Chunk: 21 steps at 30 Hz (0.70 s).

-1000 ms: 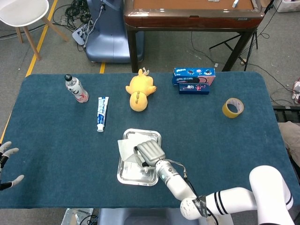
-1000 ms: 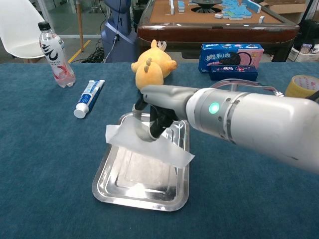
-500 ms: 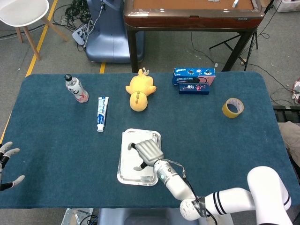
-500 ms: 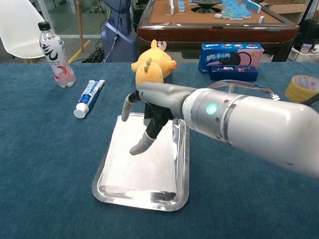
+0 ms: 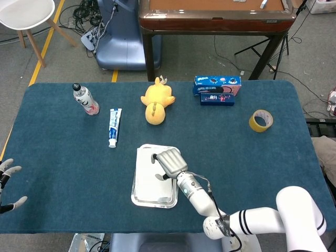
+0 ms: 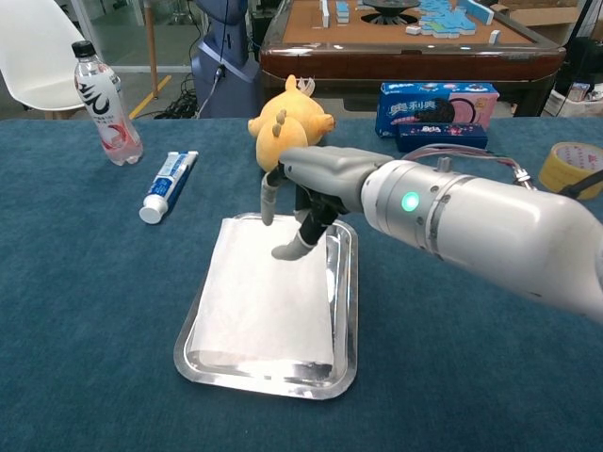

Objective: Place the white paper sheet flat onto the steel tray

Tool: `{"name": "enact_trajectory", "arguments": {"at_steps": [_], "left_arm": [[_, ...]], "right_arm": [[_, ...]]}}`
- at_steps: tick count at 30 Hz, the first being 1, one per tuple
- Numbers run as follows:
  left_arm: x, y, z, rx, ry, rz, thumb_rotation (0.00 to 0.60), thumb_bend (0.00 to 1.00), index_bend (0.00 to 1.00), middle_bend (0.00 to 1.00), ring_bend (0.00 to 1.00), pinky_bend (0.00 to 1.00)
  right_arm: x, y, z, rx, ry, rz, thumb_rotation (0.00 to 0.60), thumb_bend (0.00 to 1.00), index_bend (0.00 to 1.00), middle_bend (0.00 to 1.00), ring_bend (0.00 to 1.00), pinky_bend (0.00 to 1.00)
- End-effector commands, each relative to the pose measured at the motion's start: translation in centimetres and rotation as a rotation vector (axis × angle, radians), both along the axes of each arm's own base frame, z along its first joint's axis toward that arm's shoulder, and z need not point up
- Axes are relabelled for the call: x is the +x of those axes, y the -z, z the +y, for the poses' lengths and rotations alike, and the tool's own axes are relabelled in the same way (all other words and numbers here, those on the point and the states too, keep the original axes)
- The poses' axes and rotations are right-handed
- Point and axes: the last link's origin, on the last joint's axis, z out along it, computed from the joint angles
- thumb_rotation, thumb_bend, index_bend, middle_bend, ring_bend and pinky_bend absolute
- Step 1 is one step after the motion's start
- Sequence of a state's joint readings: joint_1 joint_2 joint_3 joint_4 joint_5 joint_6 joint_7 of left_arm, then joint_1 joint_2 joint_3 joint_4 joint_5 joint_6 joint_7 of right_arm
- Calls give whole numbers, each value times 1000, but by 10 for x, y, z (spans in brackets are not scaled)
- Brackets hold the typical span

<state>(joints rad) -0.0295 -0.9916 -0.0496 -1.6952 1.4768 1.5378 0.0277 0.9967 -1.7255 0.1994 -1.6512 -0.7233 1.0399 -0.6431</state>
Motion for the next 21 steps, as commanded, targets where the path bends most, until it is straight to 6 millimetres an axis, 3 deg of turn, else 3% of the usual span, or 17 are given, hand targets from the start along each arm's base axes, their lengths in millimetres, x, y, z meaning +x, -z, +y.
{"name": "enact_trajectory", "arguments": {"at_steps": [1,4,10,15,21], "left_arm": [[0,0,0,1,0,0,600,24,256,133,81,358],[0,0,0,-1,3,0,600,24,256,135,81,358],[0,2,0,-9,3,6,600,24,256,138,81,358],[0,2,0,-9,2,6,600,23,256,139,81,358],[1,-1,-2,0,7,2,600,24,256,139,82,358]], "right_arm": [[-4,1,-4,-12,-12,25,600,537,459,1000,1000,1000],[-8,2,-9,-22,-26,59,600,683,489,1000,1000,1000],[-16,8,-13,-95,-133,165,600,884,515,1000,1000,1000],[-21,16,-16,-126,-185,214,600,975,515,1000,1000,1000],[-22,29,-23,-129,-204,245,600,1000,514,1000,1000,1000]]}}
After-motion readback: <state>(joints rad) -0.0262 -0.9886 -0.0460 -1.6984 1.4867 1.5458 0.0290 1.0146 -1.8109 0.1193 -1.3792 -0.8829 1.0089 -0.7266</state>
